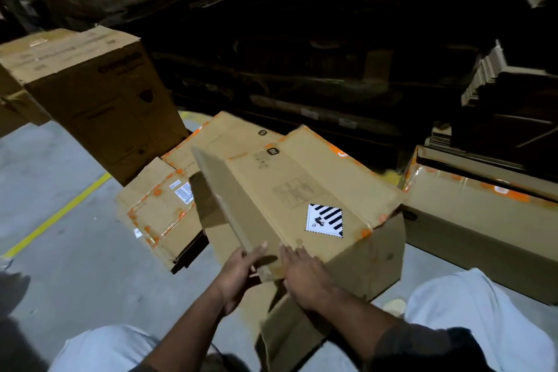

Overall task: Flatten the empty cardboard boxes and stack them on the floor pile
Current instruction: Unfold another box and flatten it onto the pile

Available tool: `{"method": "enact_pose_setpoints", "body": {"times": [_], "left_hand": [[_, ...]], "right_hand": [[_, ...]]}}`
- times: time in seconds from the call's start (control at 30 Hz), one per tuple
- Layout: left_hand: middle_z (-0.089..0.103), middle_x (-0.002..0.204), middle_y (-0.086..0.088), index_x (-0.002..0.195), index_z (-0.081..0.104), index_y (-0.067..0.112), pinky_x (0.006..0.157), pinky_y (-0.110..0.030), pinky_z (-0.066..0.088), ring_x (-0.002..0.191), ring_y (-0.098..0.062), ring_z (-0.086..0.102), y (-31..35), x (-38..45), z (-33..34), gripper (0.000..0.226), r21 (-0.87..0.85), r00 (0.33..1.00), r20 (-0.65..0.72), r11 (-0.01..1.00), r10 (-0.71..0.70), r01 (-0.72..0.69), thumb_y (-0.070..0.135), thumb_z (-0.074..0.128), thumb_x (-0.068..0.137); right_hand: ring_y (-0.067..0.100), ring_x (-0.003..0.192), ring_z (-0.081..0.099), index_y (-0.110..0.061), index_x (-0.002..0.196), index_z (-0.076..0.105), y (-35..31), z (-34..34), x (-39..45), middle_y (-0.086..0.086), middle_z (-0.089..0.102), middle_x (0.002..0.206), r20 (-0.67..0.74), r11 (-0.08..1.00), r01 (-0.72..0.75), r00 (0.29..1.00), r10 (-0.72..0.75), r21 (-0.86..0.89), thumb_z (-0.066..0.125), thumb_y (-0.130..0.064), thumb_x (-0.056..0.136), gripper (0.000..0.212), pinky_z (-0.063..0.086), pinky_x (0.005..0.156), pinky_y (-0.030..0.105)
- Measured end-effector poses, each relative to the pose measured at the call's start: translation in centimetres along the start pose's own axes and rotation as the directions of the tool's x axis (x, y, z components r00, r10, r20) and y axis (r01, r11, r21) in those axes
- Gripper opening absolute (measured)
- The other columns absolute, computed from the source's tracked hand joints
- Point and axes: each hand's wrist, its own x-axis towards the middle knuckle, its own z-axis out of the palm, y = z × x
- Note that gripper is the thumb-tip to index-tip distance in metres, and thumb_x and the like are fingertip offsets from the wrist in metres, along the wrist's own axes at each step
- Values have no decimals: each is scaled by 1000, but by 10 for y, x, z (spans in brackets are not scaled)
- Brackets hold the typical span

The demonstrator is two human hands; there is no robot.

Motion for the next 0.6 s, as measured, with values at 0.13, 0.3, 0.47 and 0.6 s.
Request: {"method": "enact_pose_setpoints", "body": {"times": [0.13, 0.3, 0.47, 0.6], "left_hand": [[72, 110, -14, 125, 56, 10, 73, -40, 59, 103, -36, 68, -37, 7, -15, 26, 131, 989, -126, 987, -75, 92, 3, 55, 99], [60, 87, -16, 118, 58, 11, 68, -37, 51, 73, -28, 47, -35, 25, -18, 24, 141, 975, -220, 987, -41, 73, 1, 50, 98], [57, 87, -16, 112, 58, 11, 65, -37, 38, 61, -22, 42, -15, 35, -17, 16, 77, 950, -299, 995, 87, -67, 10, 47, 100], [71, 114, -17, 126, 58, 8, 79, -40, 57, 99, -35, 69, -7, 56, -33, 28, -114, 921, -381, 984, 85, -138, 13, 47, 100]], "right_hand": [[30, 147, 25, -12, 159, 12, 7, 27, -4, 9, 18, 165, 241, 983, 42, 967, -86, 181, 42, -43, 104, 70, 30, 116, 44], [25, 144, 32, -14, 156, 23, 27, 25, 9, 7, 30, 161, 142, 916, -142, 985, 95, 376, 48, -50, 100, 71, 33, 114, 37], [28, 141, 36, -11, 154, 31, 71, 6, 24, 8, 36, 157, 33, 696, -397, 881, 473, 598, 52, -41, 100, 65, 35, 109, 35], [36, 131, 47, -12, 149, 38, 110, 12, 34, 12, 43, 150, 107, 433, -557, 691, 715, 709, 52, -41, 100, 59, 40, 104, 41]]}}
